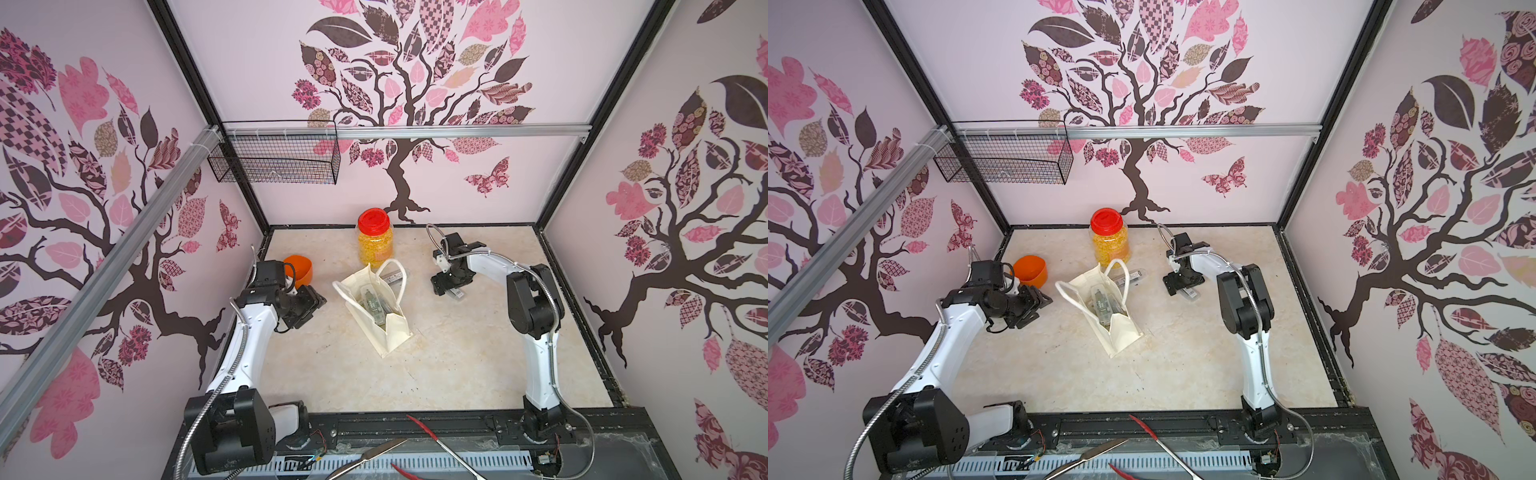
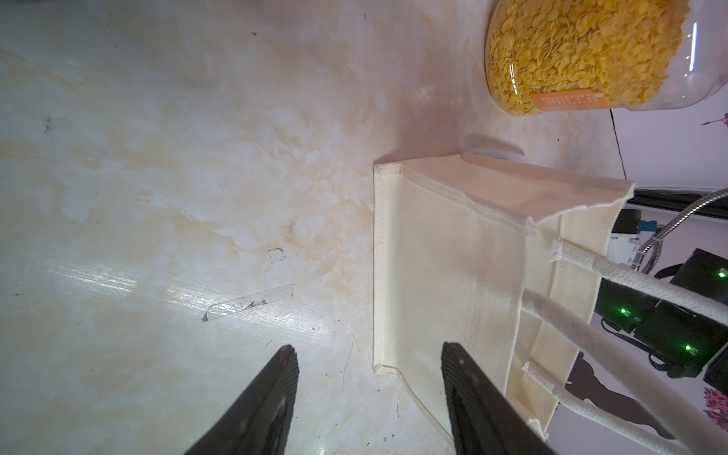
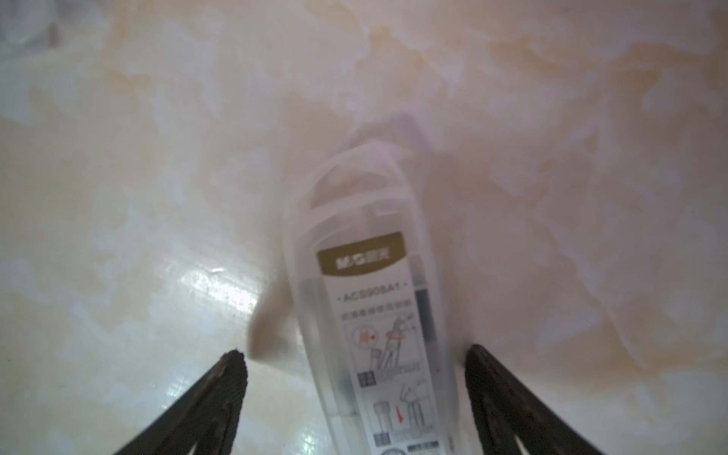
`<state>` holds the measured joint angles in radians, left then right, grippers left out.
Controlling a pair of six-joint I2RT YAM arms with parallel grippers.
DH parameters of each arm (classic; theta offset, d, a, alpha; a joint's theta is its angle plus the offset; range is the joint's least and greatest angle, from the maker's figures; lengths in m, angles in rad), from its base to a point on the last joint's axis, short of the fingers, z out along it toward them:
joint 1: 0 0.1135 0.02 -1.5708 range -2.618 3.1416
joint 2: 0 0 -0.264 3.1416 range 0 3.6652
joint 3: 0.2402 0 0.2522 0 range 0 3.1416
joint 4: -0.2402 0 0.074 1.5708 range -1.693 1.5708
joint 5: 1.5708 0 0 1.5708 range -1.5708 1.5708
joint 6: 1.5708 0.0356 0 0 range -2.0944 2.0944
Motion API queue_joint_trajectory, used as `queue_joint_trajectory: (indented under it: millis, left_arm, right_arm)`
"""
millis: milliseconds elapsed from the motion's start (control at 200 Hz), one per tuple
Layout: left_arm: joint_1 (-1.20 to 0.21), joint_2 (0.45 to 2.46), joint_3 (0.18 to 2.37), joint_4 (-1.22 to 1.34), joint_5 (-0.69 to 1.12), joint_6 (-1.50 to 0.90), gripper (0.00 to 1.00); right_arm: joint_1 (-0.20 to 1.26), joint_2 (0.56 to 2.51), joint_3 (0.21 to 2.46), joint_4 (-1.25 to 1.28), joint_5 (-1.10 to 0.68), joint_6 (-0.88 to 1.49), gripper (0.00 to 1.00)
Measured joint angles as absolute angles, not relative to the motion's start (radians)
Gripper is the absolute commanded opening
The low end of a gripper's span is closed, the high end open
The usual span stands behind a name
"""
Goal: Put the compass set into the canvas bag
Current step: Pick up the compass set at the center of the board.
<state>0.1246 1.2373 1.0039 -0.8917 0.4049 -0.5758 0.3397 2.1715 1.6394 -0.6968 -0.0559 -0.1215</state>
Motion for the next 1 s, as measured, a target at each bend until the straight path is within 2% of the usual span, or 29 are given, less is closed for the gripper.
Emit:
queue_joint_trajectory:
  millis: [515, 755, 845, 1000]
  left_arm:
    - [0.117, 1.237, 1.004, -0.891, 0.405, -0.577, 0.62]
    - [0.113, 1.237, 1.004, -0.891, 0.405, -0.577, 0.62]
    - [0.111, 1.237, 1.004, -0.891, 0.404, -0.577, 0.62]
    - [0.108, 1.238, 1.004, -0.891, 0.404, -0.577, 0.62]
  right_arm:
    - [0.339, 2.118, 1.545, -0.664, 0.033, 0.019, 0.69]
    - [0.352, 2.118, 1.545, -0.665, 0.033, 0.030, 0.56]
    - [0.355, 2.118, 1.544, -0.662, 0.033, 0.034, 0.48]
    - [0.358, 2.112, 1.537, -0.656, 0.034, 0.035, 0.44]
